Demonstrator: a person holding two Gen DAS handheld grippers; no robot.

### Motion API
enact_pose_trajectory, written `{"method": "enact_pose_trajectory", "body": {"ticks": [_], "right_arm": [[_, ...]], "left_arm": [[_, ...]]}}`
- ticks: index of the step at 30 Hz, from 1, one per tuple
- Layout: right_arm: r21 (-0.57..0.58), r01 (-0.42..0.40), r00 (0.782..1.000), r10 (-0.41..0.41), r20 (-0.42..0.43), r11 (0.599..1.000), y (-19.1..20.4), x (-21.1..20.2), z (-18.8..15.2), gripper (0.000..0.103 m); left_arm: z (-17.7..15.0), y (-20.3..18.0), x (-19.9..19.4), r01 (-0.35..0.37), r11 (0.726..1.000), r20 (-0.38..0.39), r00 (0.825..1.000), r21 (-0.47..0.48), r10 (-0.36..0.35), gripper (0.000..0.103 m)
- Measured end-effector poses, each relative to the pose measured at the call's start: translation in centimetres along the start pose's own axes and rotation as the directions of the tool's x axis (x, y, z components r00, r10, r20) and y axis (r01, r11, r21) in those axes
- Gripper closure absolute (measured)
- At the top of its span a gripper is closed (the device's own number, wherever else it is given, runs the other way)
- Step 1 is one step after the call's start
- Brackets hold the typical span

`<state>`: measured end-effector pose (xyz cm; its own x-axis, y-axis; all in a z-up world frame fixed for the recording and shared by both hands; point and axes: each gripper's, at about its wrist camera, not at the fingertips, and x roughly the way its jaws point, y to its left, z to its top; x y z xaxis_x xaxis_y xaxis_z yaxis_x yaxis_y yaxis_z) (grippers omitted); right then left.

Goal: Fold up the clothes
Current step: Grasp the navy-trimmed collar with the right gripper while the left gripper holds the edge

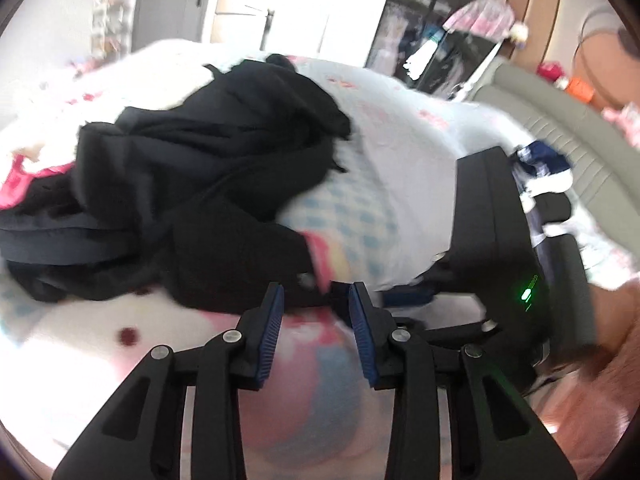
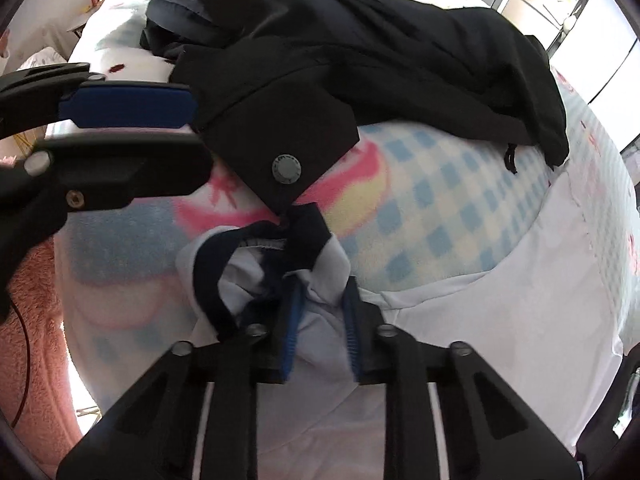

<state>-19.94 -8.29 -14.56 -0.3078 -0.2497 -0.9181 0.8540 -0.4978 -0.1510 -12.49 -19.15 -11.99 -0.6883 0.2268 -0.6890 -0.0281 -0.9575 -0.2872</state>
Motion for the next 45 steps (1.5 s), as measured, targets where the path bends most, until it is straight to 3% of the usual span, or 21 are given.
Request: {"method": "enact_pose_trajectory", "body": {"ticks": [3,8,16,22,25,27,29,30,33,36,38,45], "right_arm": [[0.02,-0.003,1.0,0.002,0.024,1.0,-0.4,-0.8,-0.4,0.094],[0.111,-0.063,0.996,0.055,0.072,0.992,-2.2,-2.5,-0.7,0.095],[0.242,-0.132,0.988,0.11,0.104,0.961,-5.2,-3.7,-1.9,0.095],[0.297,-0.146,0.985,0.11,0.133,0.944,-5.4,-5.0,-1.4,0.095],[0.339,-0.102,0.986,0.05,0.157,0.935,-5.7,-4.8,-0.1,0.095],[0.401,-0.089,0.98,0.008,0.199,0.912,-8.9,-5.7,-0.1,0.095],[0.46,-0.193,0.967,0.09,0.237,0.867,-10.3,-6.2,-0.9,0.095],[0.459,-0.203,0.969,0.11,0.221,0.865,-10.2,-5.6,-1.1,0.095],[0.371,-0.149,0.986,0.11,0.125,0.916,-7.9,-4.2,-0.7,0.095],[0.341,-0.158,0.987,0.143,0.069,0.927,-5.9,-2.5,-0.7,0.094],[0.36,-0.153,0.988,0.147,0.045,0.92,-5.6,-1.6,-0.8,0.094],[0.427,-0.167,0.986,0.147,0.079,0.889,-6.5,-0.9,-1.2,0.091]], "left_arm": [[-0.3,-0.8,1.7,0.006,0.999,-0.072,0.997,0.039,-0.003,0.068],[-0.5,-1.5,3.0,0.024,0.998,-0.115,0.993,0.06,-0.017,0.068],[-1.0,-0.8,4.8,-0.046,0.998,-0.194,0.98,0.031,0.052,0.069],[-0.9,-0.3,5.2,-0.061,0.998,-0.216,0.975,-0.004,0.059,0.073],[-0.9,-0.1,5.3,-0.068,0.998,-0.219,0.974,-0.015,0.063,0.075],[-0.4,-0.5,5.5,-0.051,0.998,-0.223,0.973,0.025,0.055,0.075],[0.1,-1.0,5.9,-0.029,0.997,-0.228,0.973,0.075,0.045,0.074],[0.4,-1.3,6.0,-0.018,0.995,-0.23,0.972,0.099,0.041,0.074],[1.2,-2.1,6.5,0.015,0.985,-0.238,0.971,0.173,0.027,0.073],[2.1,-2.9,6.9,0.049,0.968,-0.248,0.969,0.245,0.013,0.07],[2.6,-3.1,7.4,0.073,0.959,-0.258,0.966,0.273,0.0,0.068],[4.1,-2.5,10.2,0.163,0.957,-0.325,0.942,0.239,-0.079,0.068]]}}
